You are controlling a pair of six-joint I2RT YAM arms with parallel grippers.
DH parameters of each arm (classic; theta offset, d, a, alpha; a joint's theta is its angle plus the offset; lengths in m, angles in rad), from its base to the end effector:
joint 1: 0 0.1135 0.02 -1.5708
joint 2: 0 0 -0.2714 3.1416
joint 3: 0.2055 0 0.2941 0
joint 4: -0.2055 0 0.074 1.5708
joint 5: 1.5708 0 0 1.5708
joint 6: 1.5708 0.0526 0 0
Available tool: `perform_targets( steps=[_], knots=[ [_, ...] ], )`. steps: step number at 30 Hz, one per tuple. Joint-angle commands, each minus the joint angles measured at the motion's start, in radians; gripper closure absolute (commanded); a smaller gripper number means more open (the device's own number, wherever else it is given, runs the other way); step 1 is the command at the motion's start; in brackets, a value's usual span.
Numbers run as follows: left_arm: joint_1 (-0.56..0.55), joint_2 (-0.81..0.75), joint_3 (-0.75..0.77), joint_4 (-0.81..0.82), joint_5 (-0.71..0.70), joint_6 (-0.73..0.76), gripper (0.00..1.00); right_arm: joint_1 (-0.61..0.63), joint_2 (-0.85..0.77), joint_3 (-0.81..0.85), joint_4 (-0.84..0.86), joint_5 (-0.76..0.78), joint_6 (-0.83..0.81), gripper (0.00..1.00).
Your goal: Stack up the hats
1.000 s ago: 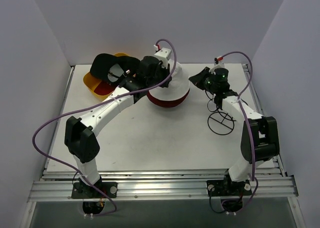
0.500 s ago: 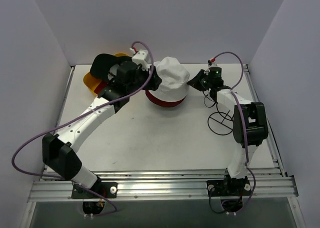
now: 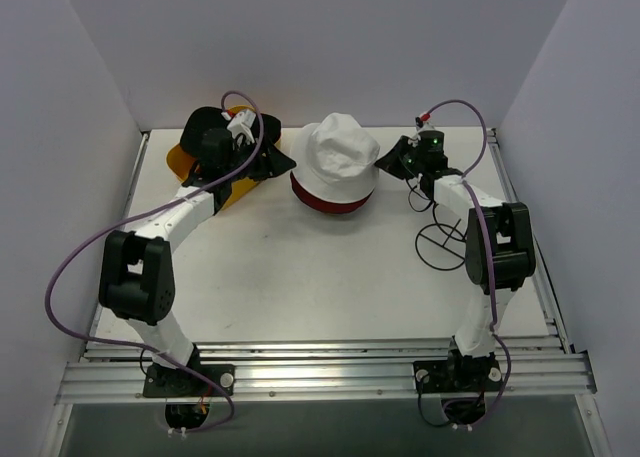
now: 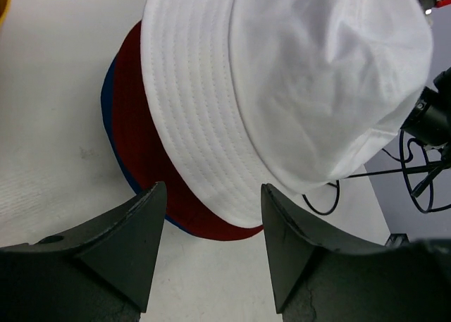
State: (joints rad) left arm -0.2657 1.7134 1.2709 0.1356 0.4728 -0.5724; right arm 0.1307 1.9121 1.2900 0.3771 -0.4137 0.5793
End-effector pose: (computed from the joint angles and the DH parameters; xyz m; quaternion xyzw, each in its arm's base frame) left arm 0.4372 -0.1438 0.2766 0.0169 0.7964 -0.4063 0.4477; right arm 0.4913 0.0859 0.2206 0.0484 0.7802 0.3611 0.5085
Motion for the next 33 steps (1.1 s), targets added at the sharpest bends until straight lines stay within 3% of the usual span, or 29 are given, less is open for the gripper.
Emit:
perform_targets(
  steps=[1, 12, 23, 25, 28, 32, 33],
  knots=[
    [0.022, 0.037, 0.033, 0.154, 0.102, -0.037, 0.35, -0.011, -0.005, 0.046, -0.003, -0.004, -0.025, 1.00],
    [0.054, 0.190, 0.080, 0.305, 0.216, -0.072, 0.30, -0.011, 0.002, 0.048, 0.002, -0.011, -0.032, 1.00],
    [0.056, 0.288, 0.088, 0.516, 0.313, -0.167, 0.35, -0.011, 0.005, 0.052, -0.006, -0.010, -0.041, 1.00],
    [0.056, 0.314, 0.094, 0.547, 0.325, -0.182, 0.39, -0.011, 0.004, 0.052, -0.006, -0.010, -0.042, 1.00],
    [0.057, 0.338, 0.102, 0.561, 0.326, -0.213, 0.57, -0.013, 0.002, 0.052, -0.009, -0.011, -0.044, 1.00],
    [0.059, 0.334, 0.097, 0.547, 0.308, -0.211, 0.88, -0.013, 0.002, 0.060, -0.012, -0.010, -0.044, 1.00],
    [0.060, 0.331, 0.099, 0.514, 0.299, -0.207, 0.91, -0.013, 0.008, 0.064, -0.014, -0.008, -0.044, 1.00]
  ],
)
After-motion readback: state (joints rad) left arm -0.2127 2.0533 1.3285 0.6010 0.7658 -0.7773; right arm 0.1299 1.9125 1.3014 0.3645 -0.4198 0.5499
